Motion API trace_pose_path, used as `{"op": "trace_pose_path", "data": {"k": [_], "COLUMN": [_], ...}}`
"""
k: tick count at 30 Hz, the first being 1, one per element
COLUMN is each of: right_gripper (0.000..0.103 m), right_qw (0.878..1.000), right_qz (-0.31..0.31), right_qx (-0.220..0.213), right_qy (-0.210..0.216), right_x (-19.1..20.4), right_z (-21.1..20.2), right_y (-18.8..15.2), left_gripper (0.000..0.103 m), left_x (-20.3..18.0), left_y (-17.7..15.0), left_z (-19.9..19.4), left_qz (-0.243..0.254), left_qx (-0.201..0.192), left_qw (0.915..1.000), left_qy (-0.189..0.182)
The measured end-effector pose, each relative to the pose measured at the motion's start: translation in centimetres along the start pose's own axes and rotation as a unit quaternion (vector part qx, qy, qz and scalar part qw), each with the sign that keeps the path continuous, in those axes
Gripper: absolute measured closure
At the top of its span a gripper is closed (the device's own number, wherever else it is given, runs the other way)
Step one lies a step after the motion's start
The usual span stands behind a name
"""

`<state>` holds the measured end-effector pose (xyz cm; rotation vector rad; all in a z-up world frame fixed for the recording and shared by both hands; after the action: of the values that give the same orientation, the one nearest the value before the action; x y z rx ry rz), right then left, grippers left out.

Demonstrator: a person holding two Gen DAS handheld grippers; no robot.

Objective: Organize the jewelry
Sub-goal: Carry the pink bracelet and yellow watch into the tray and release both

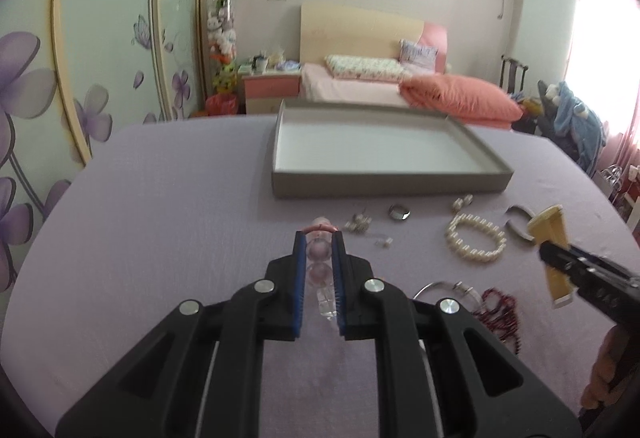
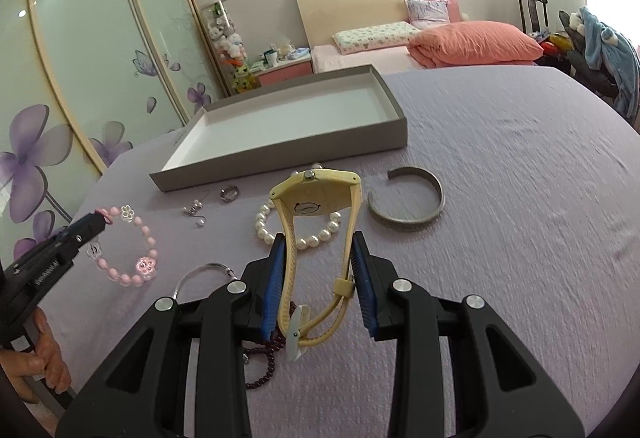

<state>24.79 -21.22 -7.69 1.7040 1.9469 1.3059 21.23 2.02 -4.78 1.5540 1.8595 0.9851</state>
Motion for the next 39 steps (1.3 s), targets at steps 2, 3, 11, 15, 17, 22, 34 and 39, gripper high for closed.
{"op": "trace_pose_path", "data": {"k": [2, 3, 11, 15, 17, 22, 34, 39], "right_gripper": [0.069, 0.069, 0.069, 0.069, 0.069, 0.069, 0.069, 0.069], "right_qw": [1.0, 1.0, 0.999, 0.998, 0.998, 0.997, 0.995, 0.994], "right_qz": [-0.003, -0.006, -0.027, -0.035, -0.039, -0.044, -0.065, -0.072], "right_qx": [-0.005, -0.008, -0.039, -0.052, -0.057, -0.068, -0.072, -0.077], "right_qy": [0.002, 0.003, 0.001, 0.001, 0.0, 0.001, -0.013, -0.017], "right_x": [0.2, 0.4, 1.5, 2.0, 2.1, 2.3, 1.6, 1.1], "right_z": [-0.1, -0.2, -1.2, -1.7, -1.8, -1.4, 2.2, 4.7], "right_y": [0.3, 0.4, 1.8, 3.0, 3.5, 5.3, 9.1, 11.2], "left_gripper": [0.09, 0.09, 0.09, 0.09, 0.09, 0.09, 0.09, 0.09], "left_x": [-0.2, -0.1, 0.0, -0.3, -0.6, -1.5, -2.5, -2.8], "left_y": [0.6, 1.0, 3.4, 4.6, 5.2, 6.8, 11.4, 13.0], "left_z": [-0.6, -1.0, -3.6, -4.8, -5.1, -4.9, -0.2, 2.5], "left_qz": [-0.001, -0.002, -0.026, -0.03, -0.029, -0.024, -0.033, -0.04], "left_qx": [-0.012, -0.02, -0.068, -0.089, -0.096, -0.11, -0.122, -0.126], "left_qw": [0.9999, 0.9998, 0.9973, 0.9954, 0.9947, 0.9932, 0.9918, 0.9911], "left_qy": [-0.001, -0.003, -0.009, -0.018, -0.023, -0.031, -0.019, -0.012]}}
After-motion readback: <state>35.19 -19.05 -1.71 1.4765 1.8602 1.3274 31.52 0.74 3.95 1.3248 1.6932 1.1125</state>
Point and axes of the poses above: each gripper's, at about its wrist camera, not at the fingertips, and z roughly the way its jaws point, x to its left, y to its top, the point moved 3 cm from there along z, roughly the way its jaws point, and after that the axes turned 11 degrees about y, right-handed, at the moved point
